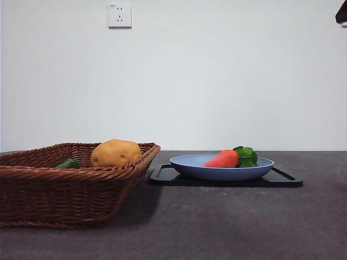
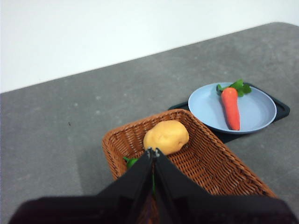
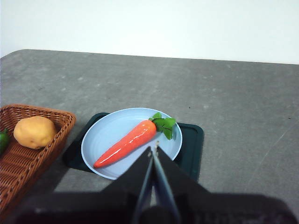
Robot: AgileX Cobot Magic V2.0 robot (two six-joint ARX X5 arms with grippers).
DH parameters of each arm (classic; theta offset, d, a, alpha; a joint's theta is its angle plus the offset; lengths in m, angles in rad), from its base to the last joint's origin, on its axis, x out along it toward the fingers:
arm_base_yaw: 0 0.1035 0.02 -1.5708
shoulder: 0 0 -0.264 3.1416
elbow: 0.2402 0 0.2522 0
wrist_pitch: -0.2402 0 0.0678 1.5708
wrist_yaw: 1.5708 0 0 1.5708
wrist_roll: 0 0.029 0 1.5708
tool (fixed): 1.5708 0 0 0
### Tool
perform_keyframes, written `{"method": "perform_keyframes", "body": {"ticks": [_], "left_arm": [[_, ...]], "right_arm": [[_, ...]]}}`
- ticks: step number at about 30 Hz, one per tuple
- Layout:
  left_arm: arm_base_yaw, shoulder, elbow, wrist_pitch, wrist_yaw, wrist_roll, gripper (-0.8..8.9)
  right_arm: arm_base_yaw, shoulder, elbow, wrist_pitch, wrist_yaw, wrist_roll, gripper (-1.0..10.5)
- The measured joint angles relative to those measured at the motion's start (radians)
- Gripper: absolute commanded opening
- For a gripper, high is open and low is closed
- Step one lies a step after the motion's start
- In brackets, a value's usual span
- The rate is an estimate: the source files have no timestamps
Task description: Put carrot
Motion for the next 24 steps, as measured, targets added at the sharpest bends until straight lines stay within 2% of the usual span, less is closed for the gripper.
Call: {"method": "perform_keyframes", "body": {"ticks": [14,19,24], "left_arm": [[0.012,-0.027,-0.001,-0.025,-0.003,0.001,0.08],[0.123,-0.192,-0.029,-0.011,-0.001,0.024,0.08],[0.273,-0.317,-0.153,0.091,-0.001,0.028,0.08]], "right_arm": [[0.000,-0.001,0.000,0.000,0.006,0.000,0.1],[0.000,-0.001,0.000,0.000,0.006,0.000,0.1],[0.000,-0.001,0.000,0.000,0.006,0.000,0.1]]}}
